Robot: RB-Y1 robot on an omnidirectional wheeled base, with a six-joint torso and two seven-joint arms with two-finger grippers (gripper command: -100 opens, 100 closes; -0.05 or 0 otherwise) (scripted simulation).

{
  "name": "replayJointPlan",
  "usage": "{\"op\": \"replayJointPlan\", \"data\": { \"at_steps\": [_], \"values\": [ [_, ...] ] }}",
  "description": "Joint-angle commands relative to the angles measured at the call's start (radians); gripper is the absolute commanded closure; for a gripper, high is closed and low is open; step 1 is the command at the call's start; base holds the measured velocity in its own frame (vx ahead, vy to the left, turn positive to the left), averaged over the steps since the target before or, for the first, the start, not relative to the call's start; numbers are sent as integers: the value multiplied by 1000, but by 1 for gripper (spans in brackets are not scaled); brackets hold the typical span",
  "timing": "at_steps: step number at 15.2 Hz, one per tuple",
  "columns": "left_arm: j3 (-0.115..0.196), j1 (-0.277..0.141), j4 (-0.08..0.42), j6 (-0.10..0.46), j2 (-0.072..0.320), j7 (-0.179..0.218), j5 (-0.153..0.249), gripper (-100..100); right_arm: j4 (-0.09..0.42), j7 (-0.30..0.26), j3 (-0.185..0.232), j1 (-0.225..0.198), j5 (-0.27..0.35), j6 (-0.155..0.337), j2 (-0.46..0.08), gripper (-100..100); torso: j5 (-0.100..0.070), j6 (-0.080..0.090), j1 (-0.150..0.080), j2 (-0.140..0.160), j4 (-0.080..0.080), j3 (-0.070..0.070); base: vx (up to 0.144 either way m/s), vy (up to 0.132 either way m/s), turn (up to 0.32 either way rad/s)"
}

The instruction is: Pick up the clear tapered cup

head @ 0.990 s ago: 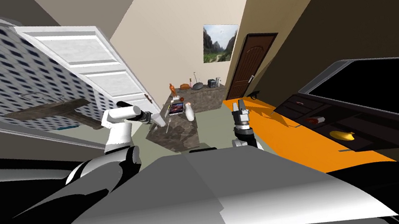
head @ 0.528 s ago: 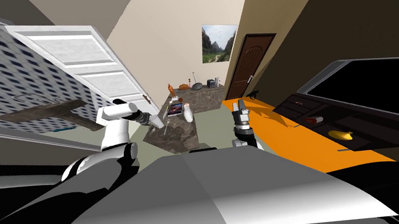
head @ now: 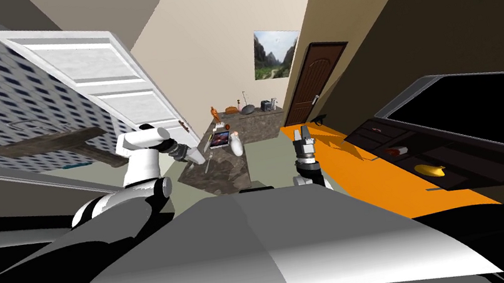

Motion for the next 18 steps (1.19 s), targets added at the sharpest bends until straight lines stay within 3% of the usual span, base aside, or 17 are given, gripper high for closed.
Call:
{"op": "replayJointPlan", "data": {
  "at_steps": [1, 7, 11, 16, 17, 18],
  "values": [
    [3, -17, 27, 50, 10, -9, 8, -100, 0, 0, 0, 0, 0, 0, 0, 0, 0, 0, 0, 0, 0, 0, 35, 3, -12],
    [10, -43, 71, 167, 26, -24, 22, -100, 0, 0, 0, 0, 0, 0, 0, 0, 0, 0, 1, -1, 0, -1, 46, 7, -13],
    [11, -49, 83, 214, 30, -27, 26, -100, 0, 0, 0, 0, 0, 0, 0, 0, 0, 0, 1, 2, 0, 1, 7, 3, -1],
    [-5, -33, 119, 133, -1, -25, 12, -100, 0, 0, 0, 0, 0, 0, 0, 0, 1, 0, 2, 3, 1, 2, -4, 12, -10],
    [-4, -41, 120, 147, 7, -27, 14, -100, 0, 0, 0, 0, 0, 0, 0, 0, 1, 0, 2, 3, 1, 2, -5, 12, -6],
    [-5, -40, 122, 141, 6, -27, 13, 100, 0, 0, 0, 0, 0, 0, 0, 0, 0, 0, 2, 3, 1, 2, 0, 0, 0]
  ]
}}
